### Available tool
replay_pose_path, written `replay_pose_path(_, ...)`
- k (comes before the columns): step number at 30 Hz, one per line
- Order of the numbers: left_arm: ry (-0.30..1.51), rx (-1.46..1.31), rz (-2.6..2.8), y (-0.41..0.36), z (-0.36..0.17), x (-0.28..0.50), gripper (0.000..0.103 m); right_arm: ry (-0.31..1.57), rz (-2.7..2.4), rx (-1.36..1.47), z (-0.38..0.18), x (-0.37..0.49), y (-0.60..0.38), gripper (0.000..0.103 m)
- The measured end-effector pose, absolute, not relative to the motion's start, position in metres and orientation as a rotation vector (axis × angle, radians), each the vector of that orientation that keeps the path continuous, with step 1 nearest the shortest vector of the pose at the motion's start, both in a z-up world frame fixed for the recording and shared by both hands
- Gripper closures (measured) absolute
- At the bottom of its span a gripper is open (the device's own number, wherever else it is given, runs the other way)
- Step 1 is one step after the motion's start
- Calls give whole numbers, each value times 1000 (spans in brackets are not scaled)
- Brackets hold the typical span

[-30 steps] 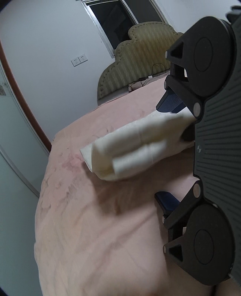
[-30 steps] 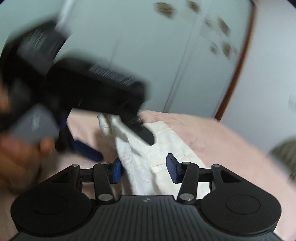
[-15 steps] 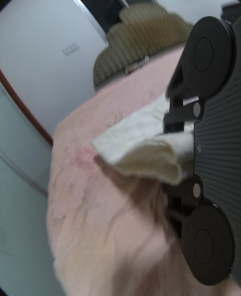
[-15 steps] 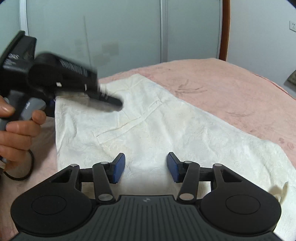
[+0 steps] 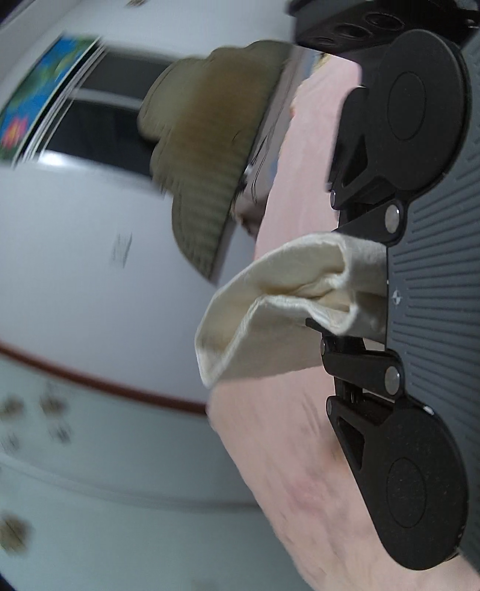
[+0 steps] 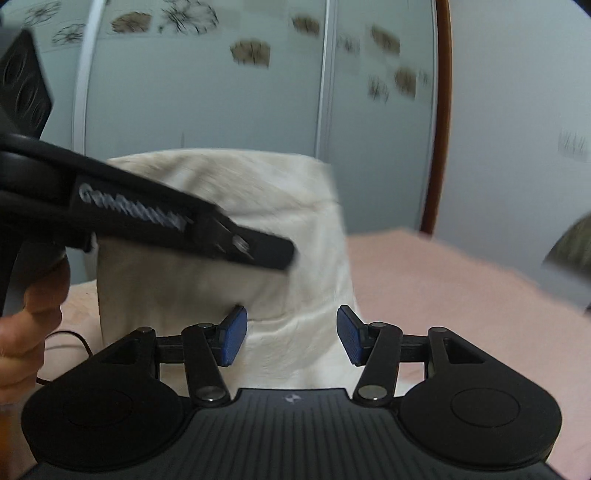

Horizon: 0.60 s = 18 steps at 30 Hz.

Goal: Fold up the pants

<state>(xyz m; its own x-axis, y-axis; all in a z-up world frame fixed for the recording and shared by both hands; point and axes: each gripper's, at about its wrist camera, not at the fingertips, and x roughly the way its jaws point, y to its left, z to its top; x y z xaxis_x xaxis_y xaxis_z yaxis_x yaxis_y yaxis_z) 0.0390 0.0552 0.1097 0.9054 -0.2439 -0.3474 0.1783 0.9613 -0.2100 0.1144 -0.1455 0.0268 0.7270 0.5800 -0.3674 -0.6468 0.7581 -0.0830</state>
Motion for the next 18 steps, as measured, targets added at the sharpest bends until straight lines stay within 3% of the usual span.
replay_pose_path(11, 445, -15, -486, -121, 80, 34, 86, 347, 466, -211, 18, 64, -274, 43)
replay_pose_path(18, 463, 84, -566, -187, 44, 27, 83, 396, 352, -166, -1, 27, -324, 43)
